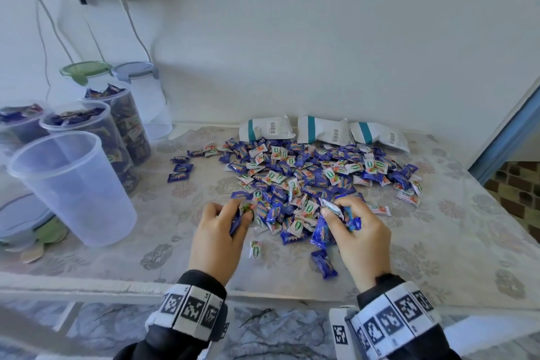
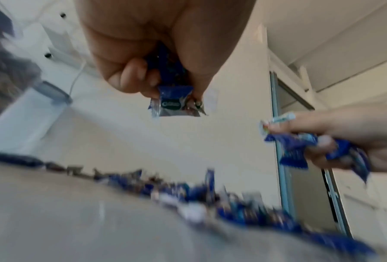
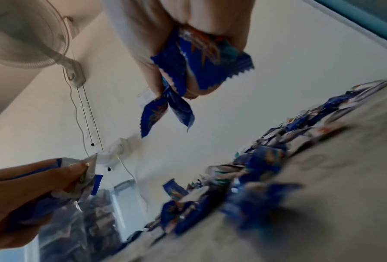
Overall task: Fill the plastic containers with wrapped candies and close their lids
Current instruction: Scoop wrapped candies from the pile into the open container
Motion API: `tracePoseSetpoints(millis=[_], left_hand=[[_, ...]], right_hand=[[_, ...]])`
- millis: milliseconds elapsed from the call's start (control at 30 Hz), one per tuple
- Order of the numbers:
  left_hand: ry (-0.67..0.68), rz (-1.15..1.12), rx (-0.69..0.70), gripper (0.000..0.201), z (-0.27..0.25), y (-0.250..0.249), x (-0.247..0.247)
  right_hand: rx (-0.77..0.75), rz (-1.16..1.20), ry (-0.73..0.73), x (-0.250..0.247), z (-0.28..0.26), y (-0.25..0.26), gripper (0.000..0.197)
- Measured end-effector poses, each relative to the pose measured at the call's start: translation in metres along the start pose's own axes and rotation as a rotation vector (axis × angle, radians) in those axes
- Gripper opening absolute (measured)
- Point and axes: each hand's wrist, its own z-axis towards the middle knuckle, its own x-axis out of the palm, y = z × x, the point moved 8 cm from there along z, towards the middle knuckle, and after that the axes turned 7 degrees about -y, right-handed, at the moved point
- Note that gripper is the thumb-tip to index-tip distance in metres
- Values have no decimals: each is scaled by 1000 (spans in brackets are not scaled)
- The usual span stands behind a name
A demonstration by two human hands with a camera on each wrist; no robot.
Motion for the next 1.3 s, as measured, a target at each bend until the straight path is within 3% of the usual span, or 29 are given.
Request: tracePoseSetpoints(millis=[233,333,400,500,667,833,1033,1300], left_hand=[[-158,14,46,40,68,6,-123],[-247,126,77,32,101,19,-180],[-228,237,100,22,119,33,-202],[-77,361,110,18,136,64,-207],[125,369,53,21,140,97,-199],[122,298,46,14,140,111,-202],[184,191,74,45,130,128,-198],[121,-173,46,63,130,140,-202]], right_hand=[[7,99,-34,28,-6,44,20],[-59,109,-44,44,-11,67,23],[-93,111,-42,56,-15,79,20],[-61,122,-41,74,-20,86,21],[-38,106,-20,98,-30,96,22],[-2,109,-32,117,-35,104,16],[-5,117,11,140,-31,124,12],[-93,267,102,190,-2,202,11]])
